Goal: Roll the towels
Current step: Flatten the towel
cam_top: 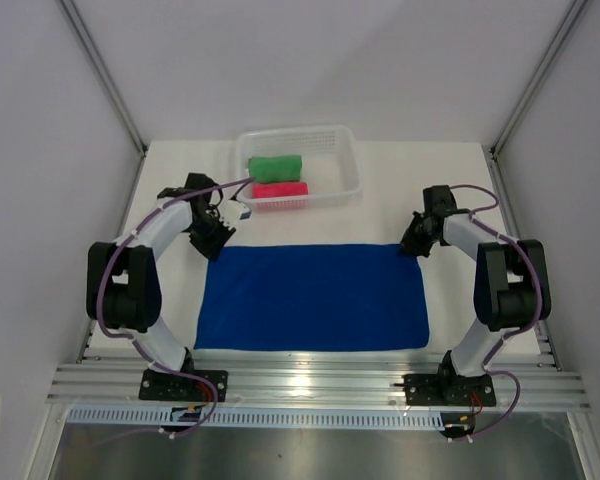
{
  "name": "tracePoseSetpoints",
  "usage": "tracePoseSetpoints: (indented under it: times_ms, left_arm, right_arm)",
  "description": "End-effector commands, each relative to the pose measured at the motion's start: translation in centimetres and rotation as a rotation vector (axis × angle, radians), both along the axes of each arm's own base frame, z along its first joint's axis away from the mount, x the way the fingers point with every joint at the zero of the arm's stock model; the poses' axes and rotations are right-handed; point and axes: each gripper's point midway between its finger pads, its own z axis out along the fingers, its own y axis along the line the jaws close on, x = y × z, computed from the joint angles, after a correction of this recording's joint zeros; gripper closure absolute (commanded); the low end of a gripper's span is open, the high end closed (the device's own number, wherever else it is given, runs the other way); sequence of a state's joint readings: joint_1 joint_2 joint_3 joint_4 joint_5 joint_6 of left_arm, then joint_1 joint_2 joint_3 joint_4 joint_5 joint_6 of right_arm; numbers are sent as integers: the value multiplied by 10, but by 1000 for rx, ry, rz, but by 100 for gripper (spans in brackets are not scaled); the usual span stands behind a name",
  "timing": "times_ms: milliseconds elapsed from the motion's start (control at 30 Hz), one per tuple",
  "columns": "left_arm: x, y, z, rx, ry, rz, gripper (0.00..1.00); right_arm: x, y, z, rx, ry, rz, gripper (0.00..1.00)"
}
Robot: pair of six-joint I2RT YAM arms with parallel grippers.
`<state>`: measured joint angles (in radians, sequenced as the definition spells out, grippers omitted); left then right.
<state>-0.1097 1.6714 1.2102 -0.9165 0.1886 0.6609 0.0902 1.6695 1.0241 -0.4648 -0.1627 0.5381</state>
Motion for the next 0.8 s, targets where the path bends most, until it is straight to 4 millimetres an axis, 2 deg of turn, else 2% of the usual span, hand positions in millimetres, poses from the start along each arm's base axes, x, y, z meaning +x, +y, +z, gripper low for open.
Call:
tracePoseSetpoints:
  times_ms: [0,100,133,300,367,467,533,633,700,767]
  left_arm:
    - [30,6,-4,70,-80,57,75]
    - [35,16,-22,136,-39,79,75]
    - [35,21,-31,166,-20,84,75]
    - [32,27,-49,209,29,99,71]
    - [37,29,-49,218,38,121,70]
    - [48,32,-46,237,12,139,70]
    - [46,33,-50,250,41,143,70]
    - [55,37,-47,271,15,157,70]
    - [51,32,-48,240,35,150,70]
    - [44,26,-41,197,36,127,67]
  right_arm:
    - [39,5,-2,40,-70,11,100]
    - [46,-3,-18,32,-28,-34,100]
    - [42,-7,-30,22,14,-46,100]
    - [44,-23,-42,-5,38,-115,100]
    - [45,-26,-43,-9,42,-118,100]
    - [50,-27,-37,-6,18,-117,100]
    - [56,-24,-31,12,-11,-111,100]
    - [62,-21,-15,25,-49,-100,100]
    - [65,-24,-7,21,-70,-94,100]
    - [70,-22,4,30,-98,-49,100]
